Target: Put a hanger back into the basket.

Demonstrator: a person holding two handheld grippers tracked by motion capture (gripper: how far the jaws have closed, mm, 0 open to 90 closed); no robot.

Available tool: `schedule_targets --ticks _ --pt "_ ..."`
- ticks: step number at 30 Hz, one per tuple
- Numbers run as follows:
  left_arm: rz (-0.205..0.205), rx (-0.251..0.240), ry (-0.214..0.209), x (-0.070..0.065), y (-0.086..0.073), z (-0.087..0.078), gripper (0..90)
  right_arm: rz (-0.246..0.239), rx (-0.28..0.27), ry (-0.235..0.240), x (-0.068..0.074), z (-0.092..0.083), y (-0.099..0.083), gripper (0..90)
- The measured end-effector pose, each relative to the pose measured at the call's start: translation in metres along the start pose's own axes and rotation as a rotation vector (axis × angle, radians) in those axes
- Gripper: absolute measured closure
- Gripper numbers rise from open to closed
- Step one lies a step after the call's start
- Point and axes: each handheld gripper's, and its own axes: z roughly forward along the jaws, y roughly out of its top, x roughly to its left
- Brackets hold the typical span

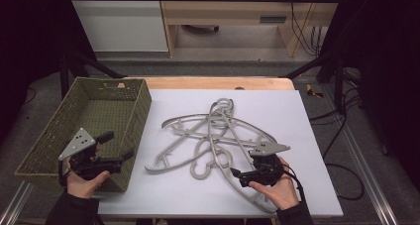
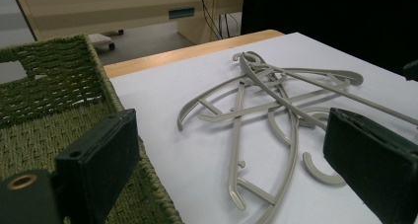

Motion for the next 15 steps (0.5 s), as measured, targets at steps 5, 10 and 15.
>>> schedule_targets --ticks 5,10,15 --pt "0.005 0.006 -0.001 -0.001 0.000 0.001 6.6 -0.028 0.071 -0.003 0.007 0.014 -0.002 20.4" --pt "0.012 0.009 -0.001 -0.002 0.000 0.002 6.7 -0.028 0.125 0.011 0.012 0.025 -0.005 27.7" --pt "0.013 0.010 -0.004 -0.003 0.000 0.002 6.8 -0.019 0.200 0.025 0.018 0.039 -0.009 34.8"
